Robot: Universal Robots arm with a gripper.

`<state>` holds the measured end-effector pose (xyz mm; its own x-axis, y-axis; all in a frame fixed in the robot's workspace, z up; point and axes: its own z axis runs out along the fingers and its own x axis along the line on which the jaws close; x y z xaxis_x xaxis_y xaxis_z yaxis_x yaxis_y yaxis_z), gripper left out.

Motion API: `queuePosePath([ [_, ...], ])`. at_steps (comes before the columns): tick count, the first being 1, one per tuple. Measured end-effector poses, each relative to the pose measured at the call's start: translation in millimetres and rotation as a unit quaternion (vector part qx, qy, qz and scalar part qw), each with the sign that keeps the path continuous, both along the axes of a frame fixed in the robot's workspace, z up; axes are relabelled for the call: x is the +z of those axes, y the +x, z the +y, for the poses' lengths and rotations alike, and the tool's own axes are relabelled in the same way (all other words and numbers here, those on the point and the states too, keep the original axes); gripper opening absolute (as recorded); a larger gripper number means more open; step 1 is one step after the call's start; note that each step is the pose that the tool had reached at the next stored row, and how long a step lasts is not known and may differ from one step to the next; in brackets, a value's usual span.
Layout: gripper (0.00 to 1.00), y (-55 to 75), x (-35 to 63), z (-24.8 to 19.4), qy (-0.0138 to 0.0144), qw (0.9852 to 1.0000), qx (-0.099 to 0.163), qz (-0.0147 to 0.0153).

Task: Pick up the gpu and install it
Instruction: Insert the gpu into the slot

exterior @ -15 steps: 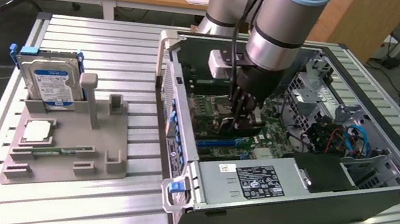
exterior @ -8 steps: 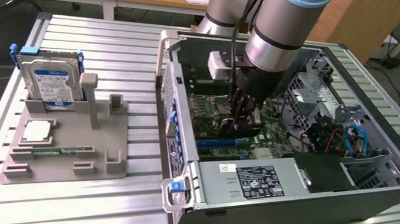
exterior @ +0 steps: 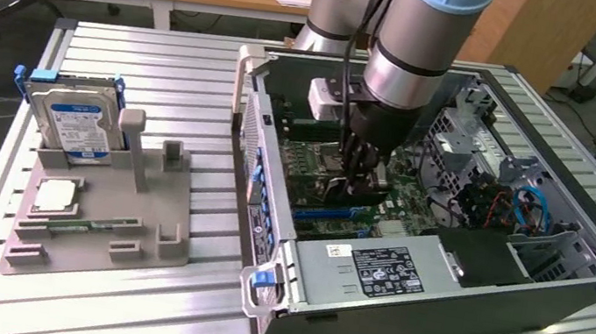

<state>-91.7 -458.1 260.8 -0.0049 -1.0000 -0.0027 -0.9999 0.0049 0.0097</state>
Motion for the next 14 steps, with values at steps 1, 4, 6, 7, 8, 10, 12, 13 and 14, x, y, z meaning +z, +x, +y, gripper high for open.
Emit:
queuePosePath([
  [1,0.27,-0.2,-0.4,0.0,0.0001,1.0,0.0,0.0],
  [4,0.27,-0.6,-1.4,0.0,0.0001,1.0,0.0,0.0],
  [6,0.27,-0.8,-2.1,0.0,0.0001,1.0,0.0,0.0],
  [7,0.27,-1.0,-2.5,0.0,0.0001,1.0,0.0,0.0],
  [8,0.27,-1.2,-2.8,0.0,0.0001,1.0,0.0,0.0],
  [10,0.27,-1.6,-3.5,0.0,0.0001,1.0,0.0,0.0],
  [12,0.27,-2.0,-4.2,0.0,0.0,1.0,0.0,0.0],
  [13,0.27,-2.2,-4.4,0.0,0.0,1.0,0.0,0.0],
  [14,0.27,-2.3,-4.8,0.0,0.0,1.0,0.0,0.0],
])
